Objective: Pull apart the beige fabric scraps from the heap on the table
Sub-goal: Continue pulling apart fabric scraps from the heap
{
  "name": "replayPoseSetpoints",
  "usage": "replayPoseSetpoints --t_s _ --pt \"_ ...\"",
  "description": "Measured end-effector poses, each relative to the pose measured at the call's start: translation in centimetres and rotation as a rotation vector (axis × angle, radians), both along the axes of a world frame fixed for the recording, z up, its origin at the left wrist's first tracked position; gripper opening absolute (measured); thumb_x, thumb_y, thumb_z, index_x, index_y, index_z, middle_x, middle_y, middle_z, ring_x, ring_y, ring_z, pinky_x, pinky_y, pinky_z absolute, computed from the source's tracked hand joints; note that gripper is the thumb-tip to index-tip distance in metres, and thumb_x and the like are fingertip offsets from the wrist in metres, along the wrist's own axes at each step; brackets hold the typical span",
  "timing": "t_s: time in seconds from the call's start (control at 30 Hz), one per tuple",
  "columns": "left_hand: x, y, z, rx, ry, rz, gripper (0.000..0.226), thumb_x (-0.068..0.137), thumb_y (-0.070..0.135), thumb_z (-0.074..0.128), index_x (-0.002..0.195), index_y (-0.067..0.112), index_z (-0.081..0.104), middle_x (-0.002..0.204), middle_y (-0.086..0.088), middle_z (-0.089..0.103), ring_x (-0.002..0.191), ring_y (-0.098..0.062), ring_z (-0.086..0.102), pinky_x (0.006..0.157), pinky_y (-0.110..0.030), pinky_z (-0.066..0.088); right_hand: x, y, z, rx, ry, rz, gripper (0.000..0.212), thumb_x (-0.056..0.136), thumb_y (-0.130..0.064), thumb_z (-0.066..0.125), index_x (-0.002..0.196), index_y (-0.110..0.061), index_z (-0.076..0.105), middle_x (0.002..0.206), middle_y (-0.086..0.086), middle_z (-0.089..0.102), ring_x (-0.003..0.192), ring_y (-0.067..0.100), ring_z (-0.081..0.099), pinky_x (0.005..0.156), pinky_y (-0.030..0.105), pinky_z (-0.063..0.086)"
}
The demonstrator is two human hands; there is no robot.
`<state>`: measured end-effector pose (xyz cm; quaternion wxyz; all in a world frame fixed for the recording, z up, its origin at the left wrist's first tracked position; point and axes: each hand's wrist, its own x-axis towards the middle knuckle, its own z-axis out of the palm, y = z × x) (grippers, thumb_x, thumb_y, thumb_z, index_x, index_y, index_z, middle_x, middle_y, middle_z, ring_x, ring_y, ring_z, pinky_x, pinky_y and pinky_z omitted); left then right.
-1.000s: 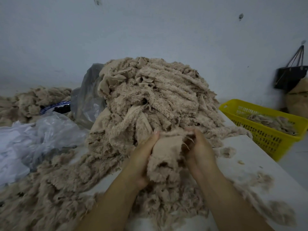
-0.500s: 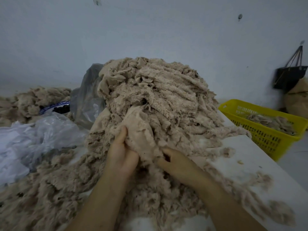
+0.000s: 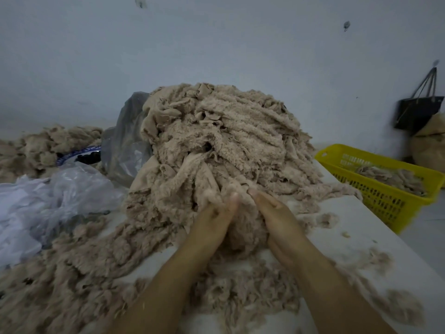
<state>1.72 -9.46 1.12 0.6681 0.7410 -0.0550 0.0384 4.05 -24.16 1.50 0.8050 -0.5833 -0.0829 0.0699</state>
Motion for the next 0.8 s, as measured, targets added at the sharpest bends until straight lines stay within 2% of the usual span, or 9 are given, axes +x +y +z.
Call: replayPoseSetpoints --t_s 0.1,0.17,0.3,0.4,0.5,0.63,0.7,0.73,0.8 --pt "0.2 -0.8 -0.1 0.010 -0.034 0.030 0.009 0.082 0.064 0.064 0.084 0.057 0.070 0.094 0.041 0.067 0.093 0.018 0.062 0.072 -0.001 0.047 -0.2 0.2 -0.3 -0.078 -0.050 0.042 0.036 0.071 -0.067 0.071 0.099 -0.044 0.077 0.115 -0.009 0.073 0.112 0.009 0.067 0.105 0.040 0.048" --pt "0.6 -0.6 -0.4 -0.097 -0.039 0.093 0.012 0.093 0.041 0.065 0.087 0.048 0.072 0.094 0.031 0.072 0.091 0.011 0.067 0.071 -0.006 0.050 -0.3 0.5 -0.6 -0.099 -0.052 0.086 0.045 0.070 -0.075 0.069 0.105 -0.047 0.073 0.122 -0.012 0.070 0.117 0.007 0.063 0.106 0.039 0.047" --pt "1.0 0.2 -0.1 -0.365 0.045 0.217 0.023 0.095 0.038 0.064 0.111 0.025 0.072 0.104 0.007 0.077 0.097 -0.010 0.073 0.080 -0.028 0.058 -0.6 1.0 -1.1 -0.341 -0.141 0.171 0.056 0.068 -0.075 0.071 0.117 -0.055 0.054 0.113 -0.026 0.068 0.100 -0.005 0.067 0.080 0.015 0.053" --pt "1.6 1.1 0.3 -0.598 0.093 0.302 0.023 0.095 0.037 0.063 0.102 0.016 0.070 0.090 0.002 0.078 0.081 -0.013 0.075 0.061 -0.025 0.058 -0.6 1.0 -1.1 -0.520 -0.213 0.132 0.012 0.092 -0.053 0.062 0.081 -0.047 0.063 0.065 -0.029 0.062 0.060 -0.007 0.057 0.056 0.009 0.040" --pt "1.7 1.7 0.9 -0.739 0.119 0.352 0.028 0.099 0.036 0.058 0.090 0.010 0.064 0.054 0.005 0.063 0.042 -0.003 0.057 0.039 -0.015 0.046 -0.5 0.3 -0.2 -0.370 -0.126 0.081 0.040 0.095 -0.056 0.051 0.057 -0.046 0.061 0.047 -0.021 0.047 0.042 0.000 0.034 0.045 0.012 0.030" --pt "1.8 2.8 0.9 -0.840 0.133 0.423 0.031 0.102 0.040 0.052 0.096 0.013 0.066 0.072 0.001 0.074 0.054 -0.006 0.068 0.051 -0.020 0.056 0.2 -1.0 1.0 0.107 -0.030 -0.147 0.047 0.099 -0.046 0.051 0.054 -0.031 0.052 0.050 -0.008 0.023 0.041 0.009 0.017 0.038 0.019 0.026" --pt "1.9 4.0 1.1 -0.917 0.097 0.452 0.032 0.103 0.041 0.047 0.101 0.015 0.066 0.096 -0.001 0.076 0.080 -0.013 0.074 0.078 -0.025 0.060 0.7 -2.3 1.3 0.253 -0.015 -0.283 0.057 0.104 -0.032 0.047 0.047 -0.030 0.045 0.049 -0.007 0.022 0.041 0.010 0.017 0.037 0.021 0.026" --pt "1.9 4.5 1.2 -0.928 0.076 0.453 0.033 0.104 0.042 0.046 0.107 0.015 0.066 0.107 0.000 0.074 0.096 -0.016 0.069 0.094 -0.030 0.051 0.8 -3.0 1.4 0.249 -0.029 -0.323 0.060 0.104 -0.028 0.047 0.045 -0.030 0.043 0.049 -0.007 0.024 0.042 0.010 0.019 0.040 0.021 0.029" --pt "1.7 4.4 1.4 -0.872 0.049 0.394 0.035 0.102 0.042 0.048 0.113 0.015 0.067 0.110 -0.001 0.071 0.092 -0.014 0.069 0.093 -0.032 0.053 1.1 -3.3 0.9 0.041 -0.100 -0.313 0.051 0.099 -0.027 0.052 0.049 -0.028 0.047 0.052 -0.008 0.037 0.050 0.010 0.035 0.058 0.026 0.039"
